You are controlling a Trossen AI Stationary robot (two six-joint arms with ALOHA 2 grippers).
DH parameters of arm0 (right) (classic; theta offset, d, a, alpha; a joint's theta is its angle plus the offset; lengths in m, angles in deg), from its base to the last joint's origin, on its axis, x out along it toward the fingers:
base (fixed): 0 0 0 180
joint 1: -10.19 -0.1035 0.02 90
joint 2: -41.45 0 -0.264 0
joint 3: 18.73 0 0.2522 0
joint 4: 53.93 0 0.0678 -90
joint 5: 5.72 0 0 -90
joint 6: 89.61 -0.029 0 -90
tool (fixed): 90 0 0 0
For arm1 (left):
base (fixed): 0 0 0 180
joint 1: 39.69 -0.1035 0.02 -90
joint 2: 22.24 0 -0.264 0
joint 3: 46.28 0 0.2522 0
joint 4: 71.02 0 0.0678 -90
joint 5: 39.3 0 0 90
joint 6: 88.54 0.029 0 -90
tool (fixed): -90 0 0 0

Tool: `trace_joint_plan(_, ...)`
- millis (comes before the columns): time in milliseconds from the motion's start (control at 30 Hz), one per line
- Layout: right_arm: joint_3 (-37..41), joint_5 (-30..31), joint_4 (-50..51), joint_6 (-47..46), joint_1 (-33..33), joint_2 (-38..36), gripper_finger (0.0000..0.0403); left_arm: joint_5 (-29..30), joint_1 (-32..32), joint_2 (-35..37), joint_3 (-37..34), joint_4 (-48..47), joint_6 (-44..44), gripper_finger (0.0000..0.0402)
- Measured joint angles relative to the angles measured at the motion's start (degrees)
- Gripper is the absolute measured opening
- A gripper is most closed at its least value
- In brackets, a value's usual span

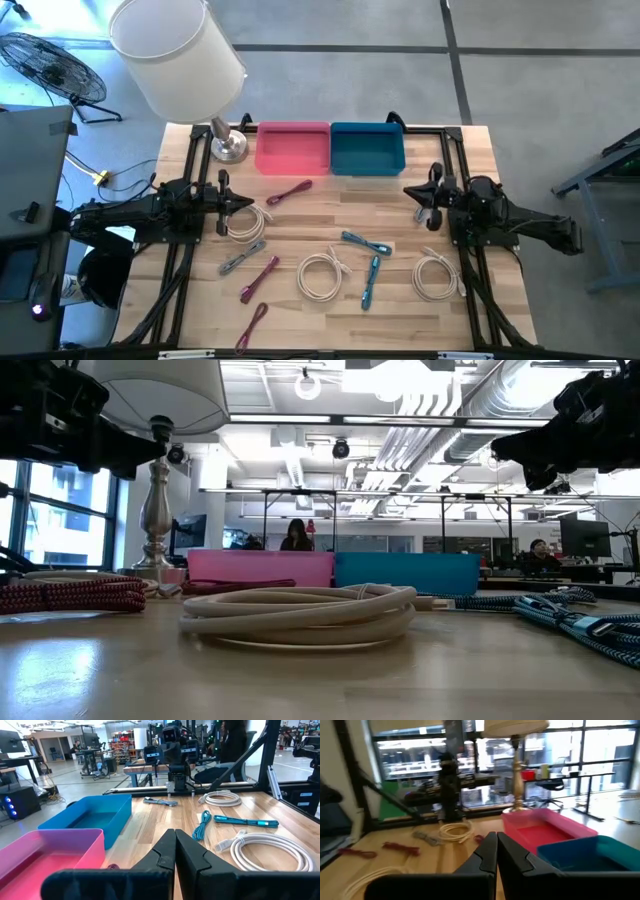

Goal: Pick & Place USB Port
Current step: Put the top small black and blue charger cable into the blue bin

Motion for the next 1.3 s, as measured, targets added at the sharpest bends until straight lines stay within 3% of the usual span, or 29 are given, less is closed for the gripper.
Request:
trace_joint_plan(167,-0.06,-8.52,0.04,4.61,-0.02,0.01,0.0000,-0.01,0.00,0.00,0.23,-0.04,-0.21,0.0001)
trace_joint_plan(533,-3.80,-8.33,-4.00,8.53,-2.13,1.47,0.0000,-0.15,0.00,0.00,0.44,0.11,-0.56,0.0001)
trace_joint_plan(767,-10.54,-1.59,-4.91,11.15,-4.50,10.72,0.0014,0.13,0.00,-0.02,0.51,0.16,-0.09,0.0001)
trace_joint_plan(1100,-21.35,6.47,-3.41,14.65,-10.02,28.14,0.0114,7.22,0.00,-0.02,0.64,0.19,6.77,0.0001)
trace_joint_plan(1300,-28.21,13.75,0.47,20.43,-14.47,36.59,0.0151,9.29,-0.02,-0.02,0.66,0.31,14.18,0.0001)
